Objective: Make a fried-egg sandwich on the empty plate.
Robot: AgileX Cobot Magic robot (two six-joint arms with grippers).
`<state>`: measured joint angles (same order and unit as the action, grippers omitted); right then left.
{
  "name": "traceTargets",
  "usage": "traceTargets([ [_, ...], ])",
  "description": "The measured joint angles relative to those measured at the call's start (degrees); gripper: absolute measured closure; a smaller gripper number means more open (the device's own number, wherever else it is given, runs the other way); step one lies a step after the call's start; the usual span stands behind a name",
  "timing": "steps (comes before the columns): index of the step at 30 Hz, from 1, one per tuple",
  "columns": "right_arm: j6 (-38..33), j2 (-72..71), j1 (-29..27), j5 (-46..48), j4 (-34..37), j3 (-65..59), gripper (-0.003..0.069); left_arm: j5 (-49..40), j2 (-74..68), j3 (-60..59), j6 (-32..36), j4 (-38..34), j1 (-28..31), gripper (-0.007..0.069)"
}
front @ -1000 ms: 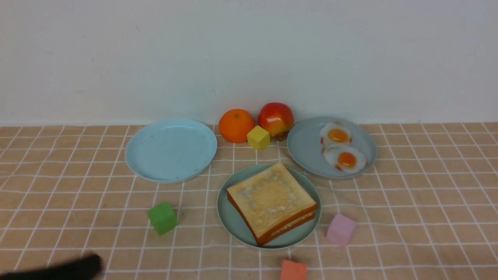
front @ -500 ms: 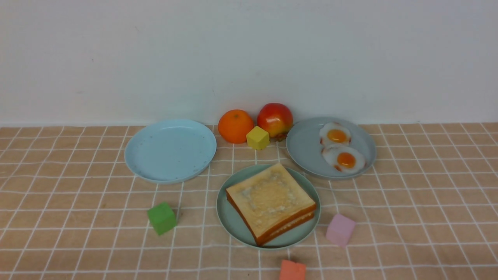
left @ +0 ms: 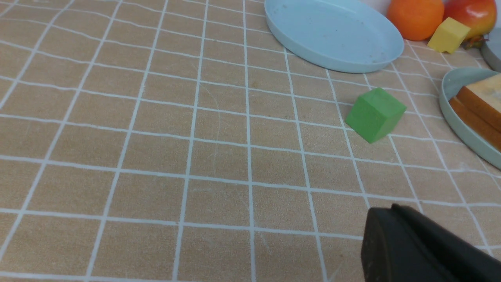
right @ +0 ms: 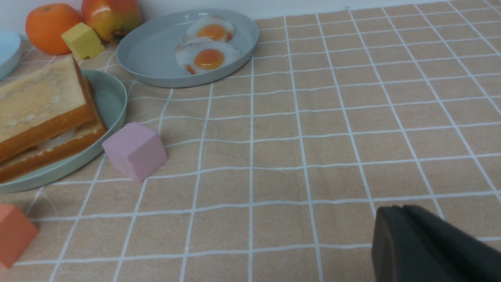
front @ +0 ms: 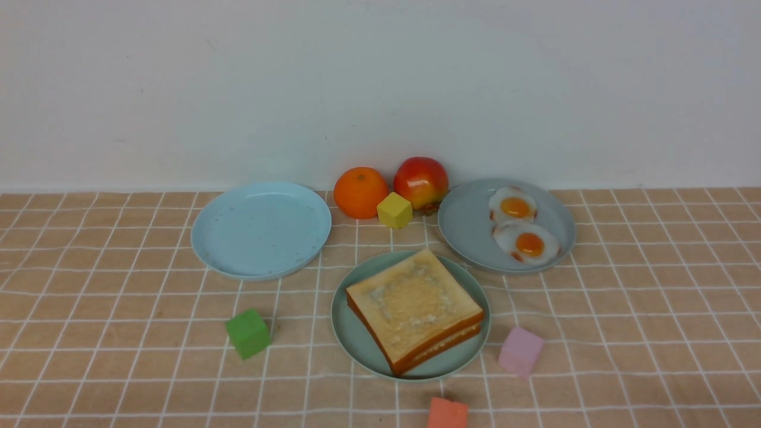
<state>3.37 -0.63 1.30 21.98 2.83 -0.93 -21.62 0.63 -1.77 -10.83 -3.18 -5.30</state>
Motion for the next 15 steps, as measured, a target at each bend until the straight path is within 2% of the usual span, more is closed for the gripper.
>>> traceTargets([
  [15,-0.1,0.0,0.0,0.0,0.2,0.0,0.0612,0.1,0.0,0.0,0.0,0.0,0.0,0.0638],
])
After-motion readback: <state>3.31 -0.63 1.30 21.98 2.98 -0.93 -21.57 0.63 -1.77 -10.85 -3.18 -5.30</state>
